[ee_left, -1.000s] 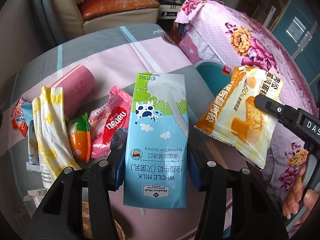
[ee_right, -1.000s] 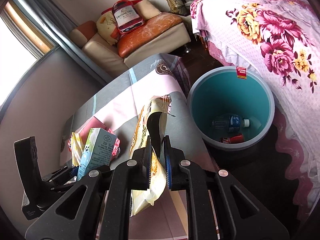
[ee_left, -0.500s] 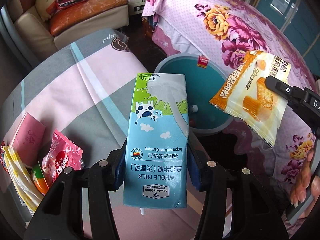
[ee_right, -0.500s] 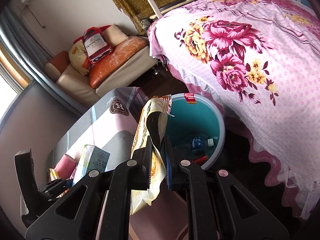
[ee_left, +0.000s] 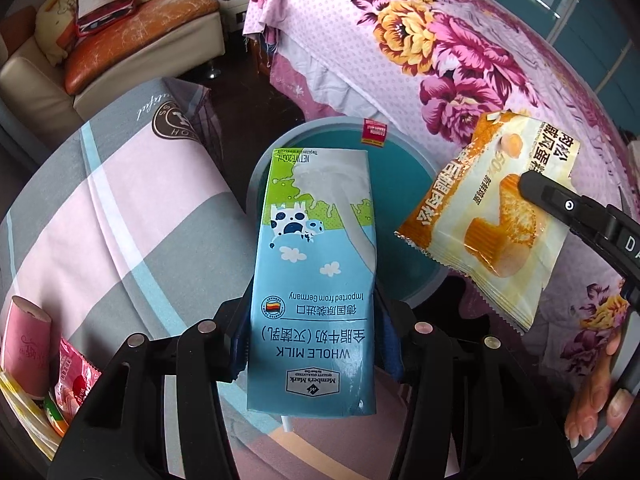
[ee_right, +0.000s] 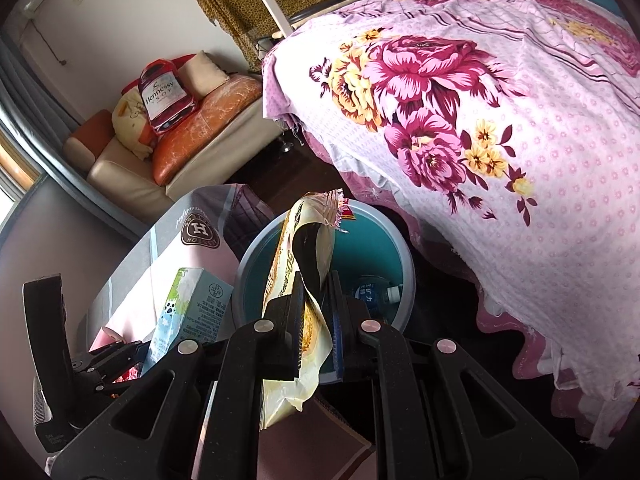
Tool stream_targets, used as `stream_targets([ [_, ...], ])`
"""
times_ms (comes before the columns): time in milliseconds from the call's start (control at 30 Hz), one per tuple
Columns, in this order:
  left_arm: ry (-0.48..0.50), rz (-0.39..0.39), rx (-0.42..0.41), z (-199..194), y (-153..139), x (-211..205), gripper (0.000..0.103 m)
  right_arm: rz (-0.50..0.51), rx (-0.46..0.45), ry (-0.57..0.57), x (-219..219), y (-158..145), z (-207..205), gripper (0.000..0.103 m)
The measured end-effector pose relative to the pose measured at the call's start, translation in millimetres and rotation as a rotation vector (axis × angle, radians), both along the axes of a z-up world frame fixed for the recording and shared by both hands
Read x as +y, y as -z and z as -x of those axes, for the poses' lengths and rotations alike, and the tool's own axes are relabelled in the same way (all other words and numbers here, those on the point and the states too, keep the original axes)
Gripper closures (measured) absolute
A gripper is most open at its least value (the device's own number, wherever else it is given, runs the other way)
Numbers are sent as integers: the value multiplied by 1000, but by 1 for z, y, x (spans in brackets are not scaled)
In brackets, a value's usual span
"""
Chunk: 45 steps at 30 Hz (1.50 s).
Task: Collect trash
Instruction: 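Carry the milk carton and snack bag over the teal bin with both tools, then open the left tool dropping the carton while the right tool releases the snack bag into the bin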
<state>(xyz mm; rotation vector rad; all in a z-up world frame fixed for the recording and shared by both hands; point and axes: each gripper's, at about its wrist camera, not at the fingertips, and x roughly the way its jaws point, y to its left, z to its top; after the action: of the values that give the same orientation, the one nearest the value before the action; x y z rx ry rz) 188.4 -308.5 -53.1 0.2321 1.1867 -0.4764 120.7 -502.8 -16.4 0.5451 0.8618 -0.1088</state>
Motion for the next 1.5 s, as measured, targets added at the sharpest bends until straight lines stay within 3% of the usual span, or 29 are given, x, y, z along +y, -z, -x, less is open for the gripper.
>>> stream_targets([
  [233, -7, 9, 13, -12, 7, -5, 49, 20, 20, -5, 3, 6, -9, 92],
  [400, -21, 21, -4, -14, 6, -2, 26, 29, 33, -5, 3, 9, -13, 92],
  [833, -69, 41, 10, -4, 7, 28, 13, 32, 79, -23, 11, 20, -21, 88],
  [900, -72, 45, 20, -1, 9, 33, 13, 26, 93, -29, 13, 22, -23, 82],
  [967, -74, 45, 24, 2, 9, 38, 13, 14, 103, -33, 16, 23, -22, 50],
  [1100, -86, 54, 30, 10, 7, 51, 12, 17, 122, -43, 23, 24, -19, 32],
  [1500, -158, 92, 28, 39, -4, 107, 10, -3, 177, -92, 61, 22, -3, 27],
])
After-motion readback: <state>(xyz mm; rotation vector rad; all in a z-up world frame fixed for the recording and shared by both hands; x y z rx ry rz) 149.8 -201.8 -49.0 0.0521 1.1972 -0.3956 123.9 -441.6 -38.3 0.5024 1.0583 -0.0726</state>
